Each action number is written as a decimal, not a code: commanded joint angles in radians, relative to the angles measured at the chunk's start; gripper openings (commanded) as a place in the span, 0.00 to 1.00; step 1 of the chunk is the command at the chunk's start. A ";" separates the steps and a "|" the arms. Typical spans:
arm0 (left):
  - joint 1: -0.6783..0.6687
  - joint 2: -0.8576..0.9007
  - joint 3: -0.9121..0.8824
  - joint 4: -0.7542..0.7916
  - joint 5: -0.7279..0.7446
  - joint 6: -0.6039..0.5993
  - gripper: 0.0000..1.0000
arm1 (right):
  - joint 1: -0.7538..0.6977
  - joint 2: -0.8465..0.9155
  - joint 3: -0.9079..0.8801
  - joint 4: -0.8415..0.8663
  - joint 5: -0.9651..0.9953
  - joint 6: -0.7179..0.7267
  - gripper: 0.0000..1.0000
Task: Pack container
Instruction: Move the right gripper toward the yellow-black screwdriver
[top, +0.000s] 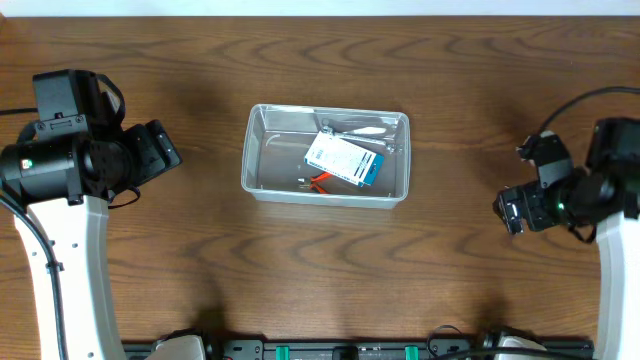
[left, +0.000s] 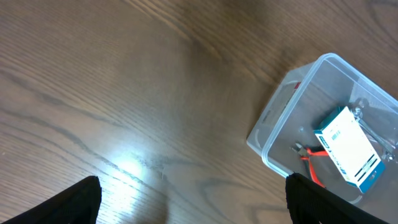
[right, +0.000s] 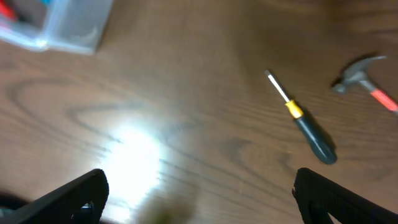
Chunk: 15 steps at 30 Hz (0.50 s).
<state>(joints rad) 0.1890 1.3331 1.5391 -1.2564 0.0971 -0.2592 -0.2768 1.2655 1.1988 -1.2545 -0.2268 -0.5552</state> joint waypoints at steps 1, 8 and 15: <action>0.003 0.000 0.000 0.002 -0.012 -0.008 0.88 | -0.008 0.108 -0.003 -0.001 0.094 -0.206 0.96; 0.003 0.000 0.000 -0.001 -0.012 0.000 0.88 | -0.045 0.330 -0.003 0.199 0.359 -0.343 0.99; 0.003 0.000 0.000 -0.003 -0.012 0.000 0.88 | -0.143 0.469 -0.003 0.250 0.384 -0.388 0.99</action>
<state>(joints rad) 0.1890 1.3331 1.5391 -1.2564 0.0971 -0.2615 -0.3782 1.6913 1.1957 -1.0088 0.1135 -0.8913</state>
